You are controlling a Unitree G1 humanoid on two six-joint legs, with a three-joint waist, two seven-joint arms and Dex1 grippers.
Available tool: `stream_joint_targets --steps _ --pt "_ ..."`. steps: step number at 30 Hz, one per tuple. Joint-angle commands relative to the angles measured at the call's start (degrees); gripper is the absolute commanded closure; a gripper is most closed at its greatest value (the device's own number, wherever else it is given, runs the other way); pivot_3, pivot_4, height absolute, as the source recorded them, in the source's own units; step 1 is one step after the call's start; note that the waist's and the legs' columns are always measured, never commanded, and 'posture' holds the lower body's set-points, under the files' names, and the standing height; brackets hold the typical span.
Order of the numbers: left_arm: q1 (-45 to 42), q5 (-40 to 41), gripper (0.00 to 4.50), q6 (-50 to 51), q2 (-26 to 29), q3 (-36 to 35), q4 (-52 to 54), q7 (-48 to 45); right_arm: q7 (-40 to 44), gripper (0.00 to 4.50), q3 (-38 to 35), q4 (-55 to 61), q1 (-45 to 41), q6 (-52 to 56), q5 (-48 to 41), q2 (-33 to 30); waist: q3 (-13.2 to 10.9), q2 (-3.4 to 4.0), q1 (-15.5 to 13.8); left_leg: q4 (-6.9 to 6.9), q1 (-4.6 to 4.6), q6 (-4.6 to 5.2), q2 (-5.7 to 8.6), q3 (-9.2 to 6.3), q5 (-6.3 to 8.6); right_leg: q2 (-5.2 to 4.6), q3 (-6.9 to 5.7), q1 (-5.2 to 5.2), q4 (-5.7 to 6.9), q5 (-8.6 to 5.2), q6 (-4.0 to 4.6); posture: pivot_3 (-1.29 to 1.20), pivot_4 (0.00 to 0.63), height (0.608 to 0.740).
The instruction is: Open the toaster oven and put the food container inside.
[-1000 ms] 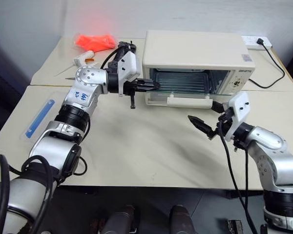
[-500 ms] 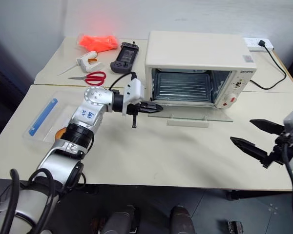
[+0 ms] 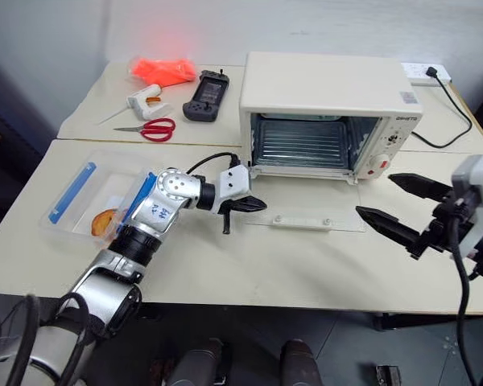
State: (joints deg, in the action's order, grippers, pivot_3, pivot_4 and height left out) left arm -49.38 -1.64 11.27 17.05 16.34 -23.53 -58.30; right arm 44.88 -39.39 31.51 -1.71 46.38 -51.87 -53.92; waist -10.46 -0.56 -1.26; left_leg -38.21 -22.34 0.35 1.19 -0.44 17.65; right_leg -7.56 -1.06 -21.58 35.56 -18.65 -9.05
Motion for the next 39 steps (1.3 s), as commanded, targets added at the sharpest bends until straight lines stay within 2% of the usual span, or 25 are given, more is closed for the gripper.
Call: stream_joint_targets --steps 1,2,5,11,13,15,16,19,24,28,30,33,39 --pt "1.6 6.7 4.11 11.2 2.8 -5.9 15.8 0.0 0.7 0.00 2.5 -1.7 -3.8 -1.5 0.1 -2.4 0.0 0.00 0.0 0.00 0.00 0.00 -0.02 -0.01 0.00 0.01 0.00 0.00 0.01 0.00 0.00 0.00 0.150 0.740" --pt "2.4 9.1 3.94 16.0 4.1 -7.8 21.3 0.1 1.3 0.00 3.8 -2.5 -5.2 -1.7 0.2 -2.9 0.0 0.00 0.0 0.00 -0.03 -0.01 -0.04 -0.05 -0.01 0.00 -0.02 -0.02 0.01 0.00 0.00 0.00 0.150 0.740" --pt "4.3 14.2 3.07 27.8 8.2 -13.1 33.5 1.8 3.3 0.00 7.2 -4.5 -8.6 -1.8 0.0 -4.1 0.0 -0.02 0.2 0.03 -0.05 -0.02 -0.08 -0.09 -0.02 0.01 -0.02 -0.03 -0.01 0.00 0.00 0.00 0.150 0.740" --pt "11.4 24.8 1.30 52.8 17.6 -29.4 53.4 8.1 8.6 0.00 16.9 -11.4 -17.8 -5.0 3.7 -5.1 0.0 0.00 0.9 0.03 -0.02 -0.03 -0.07 -0.11 -0.02 0.01 -0.01 0.00 -0.03 0.00 0.00 0.00 0.150 0.740" --pt "13.5 27.0 0.66 58.1 19.0 -33.2 57.8 10.6 10.1 0.00 18.8 -12.9 -19.9 -5.8 4.6 -4.8 0.0 -0.02 1.0 0.03 -0.02 -0.03 -0.08 -0.15 -0.02 0.01 -0.02 0.00 -0.01 0.00 0.01 0.00 0.150 0.740" --pt "15.1 27.2 0.03 67.2 18.3 -40.3 63.3 15.3 11.9 0.00 21.6 -14.9 -22.9 -6.8 5.7 -4.1 0.0 -0.02 0.9 0.01 -0.06 -0.06 -0.06 -0.26 -0.04 0.00 -0.08 0.01 -0.03 0.00 0.01 0.00 0.150 0.740" --pt "15.4 27.5 0.01 70.4 17.8 -42.7 65.0 16.8 12.5 0.00 22.4 -15.5 -23.7 -7.1 6.1 -3.9 0.0 -0.02 0.9 0.02 -0.07 -0.06 -0.03 -0.28 -0.04 -0.02 -0.09 0.01 -0.03 0.00 0.01 0.00 0.150 0.740" --pt "16.4 26.0 0.01 80.4 10.6 -55.1 72.2 22.9 14.6 0.00 25.6 -18.4 -26.5 -8.8 7.7 -2.5 0.0 -0.02 0.9 0.02 -0.07 -0.07 -0.02 -0.30 -0.04 -0.01 -0.13 0.04 -0.06 0.00 0.01 0.00 0.150 0.740" --pt "26.6 30.3 0.01 81.2 -0.4 -68.0 83.2 32.1 17.5 0.00 29.4 -22.6 -30.3 -11.1 10.3 0.0 -0.1 -0.11 1.1 0.05 -0.08 -0.18 -0.05 -0.32 -0.05 0.01 -0.18 0.05 -0.12 0.00 0.02 0.00 0.150 0.740" --pt "27.8 36.7 0.01 81.2 -7.2 -78.9 83.5 45.9 19.2 0.00 31.2 -24.4 -32.1 -11.9 11.5 1.3 -0.1 -0.16 1.1 0.00 -0.07 -0.26 -0.08 -0.34 -0.08 0.02 -0.20 0.06 -0.26 0.00 0.04 0.00 0.150 0.740" --pt "26.4 35.8 0.01 81.2 -10.6 -83.4 83.5 53.5 19.7 0.00 31.6 -24.8 -32.4 -11.9 11.7 1.7 -0.1 -0.21 0.8 -0.01 -0.04 -0.29 -0.07 -0.37 -0.10 0.04 -0.21 0.11 -0.31 0.00 0.05 0.00 0.150 0.740" --pt "25.2 35.0 0.01 81.2 -12.2 -84.9 83.5 60.8 20.0 0.00 31.5 -24.7 -32.1 -11.8 11.9 2.2 -0.1 -0.27 0.4 -0.01 -0.03 -0.29 -0.02 -0.35 -0.10 0.01 -0.18 0.10 -0.32 0.02 0.07 0.00 0.150 0.740" --pt "21.9 30.0 0.01 81.2 -18.3 -81.3 82.5 70.8 19.1 0.00 30.2 -22.9 -30.2 -11.1 11.5 2.6 -0.2 -0.36 -0.3 0.01 -0.07 -0.32 0.00 -0.34 -0.07 0.01 -0.20 0.09 -0.40 0.02 0.08 0.00 0.150 0.740"
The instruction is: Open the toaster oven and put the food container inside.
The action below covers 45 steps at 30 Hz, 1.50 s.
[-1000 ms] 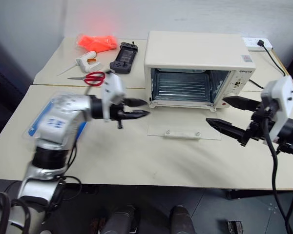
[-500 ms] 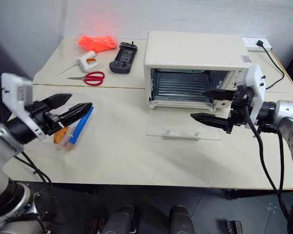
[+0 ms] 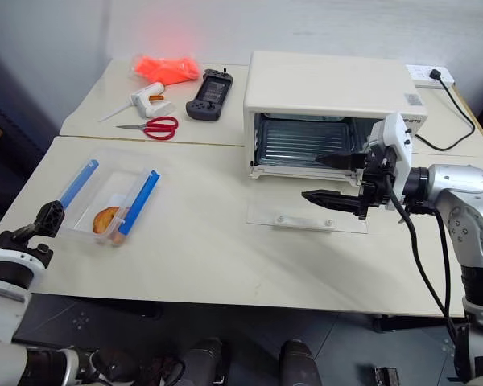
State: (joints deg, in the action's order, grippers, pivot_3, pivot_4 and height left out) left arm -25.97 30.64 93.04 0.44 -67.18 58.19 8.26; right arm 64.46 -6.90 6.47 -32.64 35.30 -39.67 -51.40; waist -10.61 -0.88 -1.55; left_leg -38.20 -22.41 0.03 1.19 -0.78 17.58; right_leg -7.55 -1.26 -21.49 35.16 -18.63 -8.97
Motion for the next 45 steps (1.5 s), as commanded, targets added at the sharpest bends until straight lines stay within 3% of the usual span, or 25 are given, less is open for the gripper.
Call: stream_joint_targets --steps 1,5,10,13,17,25,26,32,37,41,45 --pt "-2.0 -3.3 0.01 -0.5 -2.5 3.1 0.0 6.0 -0.7 0.00 -2.6 2.6 1.1 0.2 -0.9 0.1 0.0 -0.04 0.0 0.01 0.00 -0.01 0.00 -0.01 0.00 0.01 -0.01 0.00 0.00 0.00 0.00 0.00 0.150 0.740" --pt "-7.8 -8.9 0.01 -0.5 -6.7 0.9 -3.5 13.2 -1.7 0.00 -4.0 4.6 3.4 0.6 -1.5 0.0 0.0 -0.08 0.0 0.01 0.00 -0.03 0.05 0.02 0.02 0.06 -0.03 0.00 -0.02 0.01 0.01 0.00 0.150 0.740" --pt "-14.5 -13.4 0.01 -0.5 -4.4 0.1 -10.4 16.5 -3.4 0.00 -7.2 7.6 6.9 1.4 -2.8 -0.3 -0.1 -0.21 0.0 0.05 0.00 -0.07 0.10 0.06 0.04 0.13 -0.02 -0.04 -0.04 0.01 0.02 0.00 0.150 0.740" --pt "-17.1 -16.2 0.58 -0.5 -2.9 -1.5 -14.2 17.5 -4.8 0.00 -9.0 9.3 8.7 2.2 -3.9 -0.2 -0.1 -0.22 0.1 0.05 0.01 -0.09 0.10 0.09 0.05 0.13 0.00 -0.05 -0.04 0.01 0.02 0.00 0.150 0.740" --pt "-18.9 -18.2 1.80 -0.5 -0.7 -2.0 -17.8 17.1 -6.0 0.00 -10.5 11.1 10.5 2.9 -4.7 -0.2 -0.1 -0.26 0.0 0.07 0.00 -0.12 0.09 0.08 0.07 0.14 -0.02 -0.08 -0.02 0.01 0.02 0.00 0.150 0.740" --pt "-16.8 -19.2 4.15 -0.5 1.7 2.3 -20.0 15.1 -7.3 0.00 -12.2 12.1 11.7 3.8 -5.9 -0.5 -0.1 -0.26 0.2 0.06 0.04 -0.17 0.05 0.12 0.09 0.16 -0.02 -0.09 0.02 0.02 0.02 0.00 0.150 0.740" --pt "-15.6 -18.6 4.27 -0.5 2.7 3.6 -20.6 14.0 -7.4 0.00 -12.2 12.0 11.7 3.7 -5.9 -0.5 -0.1 -0.27 0.2 0.07 0.04 -0.18 0.04 0.12 0.09 0.16 -0.02 -0.09 0.04 0.02 0.03 0.00 0.150 0.740" --pt "-7.2 -8.7 4.27 -0.5 17.1 16.4 -26.6 2.0 -7.2 0.00 -12.9 11.3 12.6 3.9 -5.5 -1.5 -0.1 -0.27 0.3 0.06 0.05 -0.19 -0.01 0.12 0.09 0.17 0.00 -0.16 0.35 0.01 0.08 0.00 0.150 0.740" --pt "-6.4 3.5 4.27 -0.5 31.7 30.0 -30.9 -9.5 -7.4 0.00 -16.3 10.8 15.6 6.5 -6.4 -3.5 -0.2 -0.31 -0.1 0.04 0.01 -0.16 -0.09 -0.03 0.08 0.01 -0.03 -0.14 0.20 -0.01 0.12 0.00 0.150 0.740" --pt "-12.0 10.8 4.27 -0.5 35.3 37.6 -36.6 -12.1 -8.1 0.00 -19.5 12.8 19.6 6.5 -5.8 -4.1 -0.2 -0.32 -0.1 0.10 0.01 -0.08 0.00 -0.05 0.08 -0.09 -0.02 -0.03 -0.04 0.00 0.12 0.00 0.150 0.740" --pt "-19.6 14.1 4.27 -0.5 33.5 44.4 -41.8 -10.4 -9.8 0.00 -22.7 16.5 24.1 6.7 -6.2 -3.5 -0.2 -0.31 0.1 0.14 -0.04 -0.08 -0.03 -0.05 0.07 -0.01 -0.05 -0.10 0.19 0.00 0.11 0.00 0.150 0.740"
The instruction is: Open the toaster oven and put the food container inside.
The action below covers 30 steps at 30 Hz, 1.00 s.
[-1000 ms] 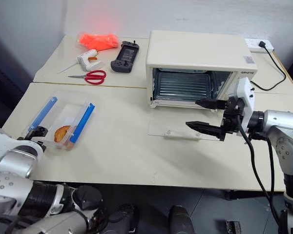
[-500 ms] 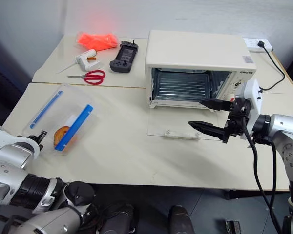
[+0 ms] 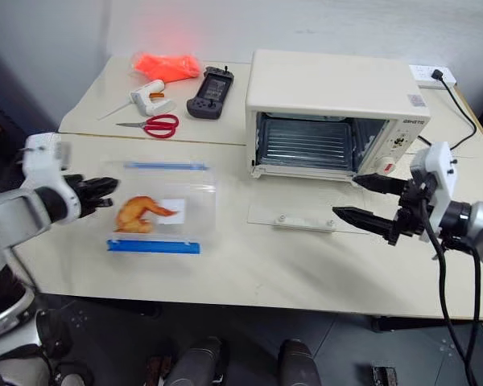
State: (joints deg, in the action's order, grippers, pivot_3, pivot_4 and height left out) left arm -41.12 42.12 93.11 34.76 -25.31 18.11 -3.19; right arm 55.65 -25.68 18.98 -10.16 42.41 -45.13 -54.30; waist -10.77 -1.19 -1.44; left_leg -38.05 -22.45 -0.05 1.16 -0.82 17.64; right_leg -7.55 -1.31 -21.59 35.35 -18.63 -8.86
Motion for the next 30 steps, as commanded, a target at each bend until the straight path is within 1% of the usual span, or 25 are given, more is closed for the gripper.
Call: stream_joint_targets --steps 1,6,10,13,17,23,28,30 --pt "-6.7 2.7 4.27 -0.6 -2.2 3.8 -3.4 2.1 -1.4 0.00 -4.8 5.0 2.7 -0.4 -0.9 -0.4 0.0 0.00 0.0 0.00 0.01 0.00 0.01 -0.01 0.00 0.00 -0.01 0.00 0.06 0.00 0.00 0.00 0.150 0.740" --pt "-16.1 -0.3 4.27 -0.6 -11.4 7.0 -12.6 5.4 -4.1 0.00 -9.4 9.1 7.8 0.4 -2.2 1.0 0.0 -0.01 0.0 0.00 0.03 0.03 0.15 0.10 -0.02 0.06 0.01 -0.01 0.09 0.01 -0.02 0.00 0.150 0.740" --pt "-22.7 -6.6 4.27 -1.5 -19.9 7.1 -20.9 8.5 -5.8 0.00 -12.9 11.9 11.6 0.7 -3.2 1.8 0.0 -0.04 -0.2 -0.04 0.02 0.04 0.22 0.11 -0.06 0.07 0.00 0.00 0.10 0.02 -0.04 0.00 0.150 0.740" --pt "-25.9 -10.0 4.27 -4.7 -24.3 8.7 -25.3 9.3 -7.2 0.00 -15.3 13.3 13.6 1.1 -4.2 2.3 0.0 -0.06 -0.1 -0.04 0.02 0.05 0.25 0.14 -0.07 0.05 0.03 0.00 0.09 0.04 -0.08 0.00 0.150 0.740" --pt "-27.7 -13.4 4.27 -9.7 -28.0 13.6 -29.3 8.0 -8.5 0.00 -17.9 15.1 16.5 1.3 -4.7 2.9 0.0 -0.07 -0.2 0.00 0.03 0.03 0.23 0.17 -0.08 0.07 0.03 -0.02 0.08 0.04 -0.08 0.00 0.150 0.740" --pt "-28.8 -18.1 4.27 -17.7 -30.0 19.6 -37.5 4.3 -9.9 0.00 -20.4 16.2 19.0 1.4 -5.7 3.4 0.0 -0.07 -0.1 -0.02 0.04 0.03 0.24 0.23 -0.09 0.06 0.07 -0.02 0.07 0.04 -0.09 0.00 0.150 0.740" --pt "-30.0 -20.0 4.27 -22.0 -32.4 19.5 -44.0 3.3 -11.1 0.00 -19.6 16.1 19.1 1.0 -6.2 3.1 0.0 -0.07 -0.3 -0.02 0.05 0.04 0.25 0.23 -0.10 0.05 0.07 -0.02 0.07 0.04 -0.09 0.00 0.150 0.740" --pt "-30.4 -20.5 3.56 -24.0 -33.6 18.7 -46.0 3.7 -11.5 0.00 -18.8 15.8 18.7 0.8 -6.0 2.9 0.0 -0.07 -0.5 -0.02 0.04 0.05 0.26 0.21 -0.11 0.04 0.06 -0.01 0.07 0.05 -0.10 0.00 0.150 0.740"
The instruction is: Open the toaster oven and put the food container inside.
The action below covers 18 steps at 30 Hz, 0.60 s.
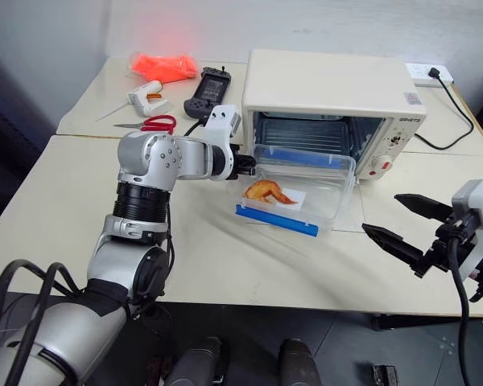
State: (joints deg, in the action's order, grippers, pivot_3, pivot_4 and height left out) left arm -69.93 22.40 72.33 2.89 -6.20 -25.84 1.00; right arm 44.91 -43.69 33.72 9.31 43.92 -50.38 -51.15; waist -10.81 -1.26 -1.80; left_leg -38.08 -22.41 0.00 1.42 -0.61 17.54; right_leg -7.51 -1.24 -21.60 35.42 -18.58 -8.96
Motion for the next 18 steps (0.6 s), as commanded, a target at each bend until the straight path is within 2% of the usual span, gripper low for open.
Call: stream_joint_targets --steps 1,4,7,10,12,15,18 --pt "-1.6 -0.9 3.33 -3.8 -2.1 -0.7 -2.4 -0.7 -0.9 0.00 -0.5 1.0 -1.0 -0.8 -0.7 -0.3 0.0 0.00 -0.4 -0.01 0.00 0.00 0.01 -0.01 0.00 -0.01 -0.01 0.01 0.00 0.00 -0.01 0.00 0.150 0.740" --pt "-1.5 -0.2 2.43 -4.0 -2.5 -1.6 -1.0 -1.8 -0.7 0.00 0.0 0.9 -1.0 -0.9 -0.2 -0.7 0.0 0.00 -0.8 -0.01 0.00 0.01 0.01 0.00 0.00 -0.01 0.00 0.01 -0.01 0.01 -0.02 0.00 0.150 0.740" --pt "-0.6 2.2 1.60 -2.9 -0.6 -1.9 4.1 -6.2 -0.2 0.00 -0.5 0.1 -1.2 -0.6 0.1 -1.5 0.0 0.00 -0.9 -0.01 0.00 0.01 0.00 0.00 0.00 0.01 -0.01 -0.01 0.01 0.01 -0.02 0.00 0.150 0.740" --pt "-0.1 5.1 1.60 -1.6 1.7 -3.5 9.0 -10.3 0.2 0.00 -1.3 -0.6 -1.3 -0.3 0.1 -2.4 0.0 0.01 -0.6 0.01 0.00 0.00 -0.02 0.04 -0.01 0.02 0.01 -0.04 0.03 0.01 -0.02 0.00 0.150 0.740" --pt "0.9 6.5 1.60 -3.8 5.2 -2.5 13.5 -15.6 0.2 0.00 -1.9 -0.6 -1.5 0.1 -0.6 -2.9 0.0 0.02 -0.5 0.01 0.00 -0.02 -0.05 0.01 -0.02 0.04 0.00 -0.03 0.03 0.01 -0.02 0.00 0.150 0.740" --pt "3.3 9.1 1.55 -7.1 12.2 -0.5 20.9 -25.9 0.1 0.59 -2.9 0.6 -1.8 1.5 -3.2 -3.4 0.0 0.03 0.0 0.00 0.01 -0.03 -0.05 0.02 -0.02 0.04 0.01 -0.03 0.04 0.01 -0.02 0.00 0.150 0.740" --pt "7.4 13.7 2.13 -8.8 19.6 0.1 26.6 -38.4 -0.5 1.52 -3.5 2.8 -1.8 3.3 -7.5 -3.3 0.0 0.10 0.5 0.02 0.02 -0.05 -0.09 0.01 -0.03 0.06 0.01 -0.02 0.05 0.01 -0.01 0.00 0.150 0.740"
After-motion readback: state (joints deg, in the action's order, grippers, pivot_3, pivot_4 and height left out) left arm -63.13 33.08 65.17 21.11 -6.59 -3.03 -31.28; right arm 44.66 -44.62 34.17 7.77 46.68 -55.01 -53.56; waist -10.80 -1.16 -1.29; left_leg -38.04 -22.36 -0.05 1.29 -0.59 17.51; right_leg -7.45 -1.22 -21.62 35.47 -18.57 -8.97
